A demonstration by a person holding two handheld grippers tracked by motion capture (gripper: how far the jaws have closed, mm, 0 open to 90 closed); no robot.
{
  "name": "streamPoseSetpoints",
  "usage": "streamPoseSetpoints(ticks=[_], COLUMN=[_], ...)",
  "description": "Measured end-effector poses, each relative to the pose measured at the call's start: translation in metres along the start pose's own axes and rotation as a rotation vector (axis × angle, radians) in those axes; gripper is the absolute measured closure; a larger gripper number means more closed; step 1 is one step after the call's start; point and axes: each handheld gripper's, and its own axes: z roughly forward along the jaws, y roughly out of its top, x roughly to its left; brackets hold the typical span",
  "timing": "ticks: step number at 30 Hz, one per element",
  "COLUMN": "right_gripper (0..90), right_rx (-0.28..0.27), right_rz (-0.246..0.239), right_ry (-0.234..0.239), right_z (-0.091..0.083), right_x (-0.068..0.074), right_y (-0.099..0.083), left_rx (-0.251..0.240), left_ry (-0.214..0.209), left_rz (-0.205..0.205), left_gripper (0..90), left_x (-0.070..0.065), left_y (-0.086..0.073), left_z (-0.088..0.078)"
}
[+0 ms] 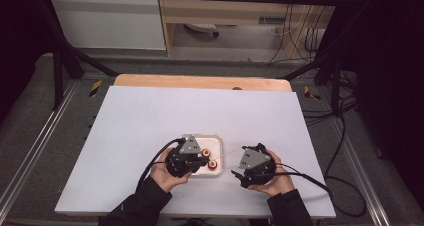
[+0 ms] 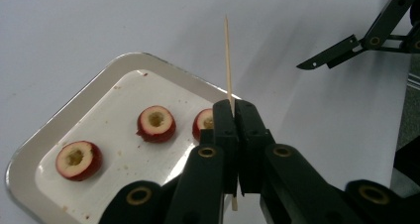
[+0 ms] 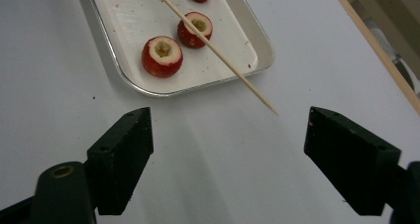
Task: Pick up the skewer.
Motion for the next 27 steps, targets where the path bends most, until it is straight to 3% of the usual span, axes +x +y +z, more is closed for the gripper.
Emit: streamPoseSetpoints(ticks=[1, 4, 7, 9, 10, 13, 16, 18, 19, 22, 23, 27], right_gripper=[23.6, 28.7, 33.0, 36.8, 41.2, 44.6, 53.8, 55.2, 58.4, 61.3, 65.4, 70.8], right_rx=[0.003, 0.003, -0.004, -0.002, 0.002, 0.006, 0.017, 0.020, 0.028, 0.034, 0.036, 0.036], right_rz=[-0.044, -0.113, -0.130, -0.165, -0.207, -0.246, -0.338, -0.356, -0.407, -0.435, -0.473, -0.504], right_ry=[0.000, -0.002, 0.000, 0.005, 0.001, 0.001, -0.003, -0.004, -0.002, -0.004, -0.003, 0.001], right_z=[0.001, 0.002, 0.003, 0.004, 0.004, 0.005, 0.005, 0.005, 0.006, 0.006, 0.006, 0.006], right_x=[0.001, 0.002, 0.002, 0.002, 0.003, 0.004, 0.006, 0.007, 0.007, 0.008, 0.008, 0.009], right_y=[0.002, 0.003, 0.003, 0.003, 0.002, 0.001, 0.000, -0.001, -0.001, -0.002, -0.002, -0.003], left_rx=[0.004, 0.023, 0.040, 0.046, 0.048, 0.058, 0.062, 0.064, 0.066, 0.064, 0.065, 0.066], left_ry=[-0.005, -0.014, -0.021, -0.027, -0.030, -0.040, -0.047, -0.054, -0.054, -0.059, -0.062, -0.068], left_rz=[0.004, 0.024, 0.041, 0.041, 0.043, 0.053, 0.061, 0.065, 0.066, 0.067, 0.069, 0.075], left_gripper=[88.5, 88.5, 88.5, 88.5, 88.5, 88.5, 88.5, 88.5, 88.5, 88.5, 88.5, 88.5], left_x=[-0.002, -0.006, -0.010, -0.012, -0.012, -0.015, -0.017, -0.019, -0.019, -0.021, -0.022, -0.023], left_y=[0.002, 0.007, 0.011, 0.013, 0.014, 0.017, 0.020, 0.021, 0.022, 0.023, 0.023, 0.023], left_z=[0.002, 0.008, 0.013, 0.016, 0.017, 0.020, 0.022, 0.023, 0.023, 0.024, 0.024, 0.024])
